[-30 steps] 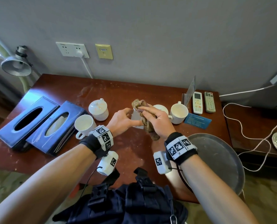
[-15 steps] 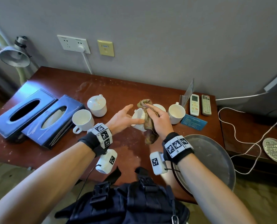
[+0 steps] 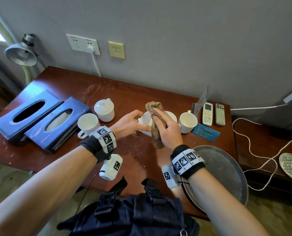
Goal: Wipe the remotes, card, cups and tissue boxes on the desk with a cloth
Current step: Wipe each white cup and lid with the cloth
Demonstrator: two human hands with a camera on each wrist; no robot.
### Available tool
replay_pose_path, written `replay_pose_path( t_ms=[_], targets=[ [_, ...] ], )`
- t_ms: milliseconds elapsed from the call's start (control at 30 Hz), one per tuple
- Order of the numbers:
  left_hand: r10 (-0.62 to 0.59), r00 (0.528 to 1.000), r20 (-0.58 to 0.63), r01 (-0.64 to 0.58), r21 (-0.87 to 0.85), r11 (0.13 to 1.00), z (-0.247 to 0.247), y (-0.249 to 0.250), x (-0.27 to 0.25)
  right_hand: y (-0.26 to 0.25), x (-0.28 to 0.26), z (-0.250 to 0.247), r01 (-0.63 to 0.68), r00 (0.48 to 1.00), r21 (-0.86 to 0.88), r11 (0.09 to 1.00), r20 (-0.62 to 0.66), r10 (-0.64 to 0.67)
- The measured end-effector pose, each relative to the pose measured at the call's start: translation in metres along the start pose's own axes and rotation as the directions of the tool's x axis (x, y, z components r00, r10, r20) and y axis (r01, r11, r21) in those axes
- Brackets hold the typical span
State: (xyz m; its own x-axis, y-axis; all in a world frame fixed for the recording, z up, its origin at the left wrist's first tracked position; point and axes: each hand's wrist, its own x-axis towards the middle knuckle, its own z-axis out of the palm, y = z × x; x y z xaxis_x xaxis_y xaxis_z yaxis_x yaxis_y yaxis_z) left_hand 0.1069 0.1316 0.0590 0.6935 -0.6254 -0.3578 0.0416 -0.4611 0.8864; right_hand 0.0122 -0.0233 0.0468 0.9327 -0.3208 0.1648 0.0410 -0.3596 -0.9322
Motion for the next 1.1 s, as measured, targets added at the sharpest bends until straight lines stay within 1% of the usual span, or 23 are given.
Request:
replay_pose_path(
  t_ms=[67, 100, 133, 200, 233, 300, 333, 367, 400, 467, 533, 600, 633, 700, 767, 800, 867, 900, 933, 967, 1000, 1033, 1100],
  targets=[
    [0.005, 1.0, -0.007, -0.004, 0.04, 0.999, 0.001, -0.003, -0.001, 0.003, 0.008, -0.001, -0.186, 0.98, 0.131, 0.974, -0.043, 0.193],
    [0.002, 1.0, -0.012, -0.002, 0.051, 0.999, 0.002, -0.004, -0.001, 0.002, 0.012, -0.001, -0.236, 0.968, 0.148, 0.961, -0.05, 0.245],
    [-0.003, 1.0, -0.019, 0.004, 0.051, 0.999, 0.003, -0.004, 0.0, 0.001, 0.015, -0.001, -0.241, 0.967, 0.128, 0.962, -0.054, 0.249],
    [-0.016, 0.999, -0.039, 0.016, 0.024, 1.0, 0.004, -0.002, 0.001, -0.001, 0.013, 0.0, -0.153, 0.987, 0.059, 0.986, -0.036, 0.155],
    [-0.016, 0.999, -0.046, 0.017, 0.002, 1.0, 0.003, -0.001, 0.002, -0.003, 0.009, 0.0, -0.075, 0.997, 0.02, 0.997, -0.007, 0.075],
    [-0.014, 0.998, -0.053, 0.012, -0.033, 0.999, 0.0, 0.001, 0.003, -0.003, 0.002, 0.0, 0.069, 0.997, -0.039, 0.997, 0.041, -0.068],
    [-0.012, 0.999, -0.052, 0.01, -0.037, 0.999, -0.002, 0.002, 0.003, -0.002, 0.0, -0.002, 0.099, 0.994, -0.031, 0.995, 0.046, -0.098],
    [-0.009, 0.999, -0.05, 0.008, -0.029, 1.0, -0.004, 0.002, 0.002, 0.0, 0.0, -0.003, 0.088, 0.996, 0.007, 0.996, 0.032, -0.088],
    [-0.01, 0.999, -0.049, 0.009, -0.017, 1.0, -0.006, 0.002, 0.002, 0.002, 0.002, -0.005, 0.036, 0.999, 0.065, 0.997, 0.007, -0.037],
    [-0.011, 0.999, -0.045, 0.01, -0.01, 1.0, -0.008, -0.001, 0.001, 0.004, 0.008, -0.006, -0.137, 0.988, 0.214, 0.967, -0.034, 0.148],
    [-0.002, 1.0, -0.025, 0.001, -0.034, 0.999, -0.008, -0.003, 0.001, 0.004, 0.014, -0.003, -0.284, 0.945, 0.388, 0.877, -0.04, 0.323],
    [-0.008, 1.0, -0.009, 0.007, -0.072, 0.997, -0.007, -0.002, 0.001, 0.004, 0.019, 0.002, -0.341, 0.911, 0.516, 0.785, -0.025, 0.413],
    [-0.019, 1.0, 0.007, 0.019, -0.099, 0.995, -0.007, -0.001, 0.001, 0.004, 0.021, 0.004, -0.337, 0.907, 0.537, 0.773, -0.034, 0.419],
    [-0.048, 0.998, 0.043, 0.055, -0.181, 0.982, -0.007, 0.001, 0.001, 0.006, 0.022, 0.008, -0.305, 0.919, 0.523, 0.796, -0.057, 0.39],
    [-0.068, 0.996, 0.052, 0.079, -0.251, 0.965, -0.009, 0.001, 0.001, 0.006, 0.02, 0.009, -0.255, 0.946, 0.455, 0.853, -0.064, 0.317],
    [-0.074, 0.996, 0.043, 0.083, -0.267, 0.96, -0.011, 0.001, 0.001, 0.008, 0.017, 0.009, -0.205, 0.966, 0.373, 0.905, -0.073, 0.249],
    [-0.096, 0.995, 0.014, 0.096, -0.277, 0.956, -0.015, -0.001, 0.002, 0.014, 0.012, 0.007, -0.033, 0.996, 0.092, 0.995, -0.078, 0.04],
    [-0.11, 0.994, 0.006, 0.108, -0.276, 0.955, -0.017, -0.002, 0.003, 0.015, 0.01, 0.006, 0.068, 0.996, -0.033, 0.997, -0.055, -0.07],
    [-0.121, 0.993, 0.001, 0.117, -0.267, 0.957, -0.018, -0.004, 0.003, 0.017, 0.008, 0.006, 0.134, 0.99, -0.102, 0.986, -0.022, -0.137],
    [-0.128, 0.992, -0.004, 0.123, -0.242, 0.963, -0.019, -0.005, 0.003, 0.018, 0.007, 0.006, 0.151, 0.988, -0.114, 0.982, 0.009, -0.151],
    [-0.125, 0.992, -0.009, 0.121, -0.202, 0.972, -0.019, -0.006, 0.002, 0.018, 0.008, 0.008, 0.123, 0.992, -0.093, 0.988, 0.029, -0.121],
    [-0.116, 0.993, -0.015, 0.112, -0.152, 0.982, -0.018, -0.007, 0.001, 0.017, 0.01, 0.01, 0.067, 0.997, -0.047, 0.997, 0.033, -0.065],
    [-0.088, 0.996, -0.032, 0.086, -0.075, 0.994, -0.017, -0.009, 0.0, 0.013, 0.017, 0.017, -0.115, 0.993, 0.118, 0.986, 0.013, 0.115]
  ],
)
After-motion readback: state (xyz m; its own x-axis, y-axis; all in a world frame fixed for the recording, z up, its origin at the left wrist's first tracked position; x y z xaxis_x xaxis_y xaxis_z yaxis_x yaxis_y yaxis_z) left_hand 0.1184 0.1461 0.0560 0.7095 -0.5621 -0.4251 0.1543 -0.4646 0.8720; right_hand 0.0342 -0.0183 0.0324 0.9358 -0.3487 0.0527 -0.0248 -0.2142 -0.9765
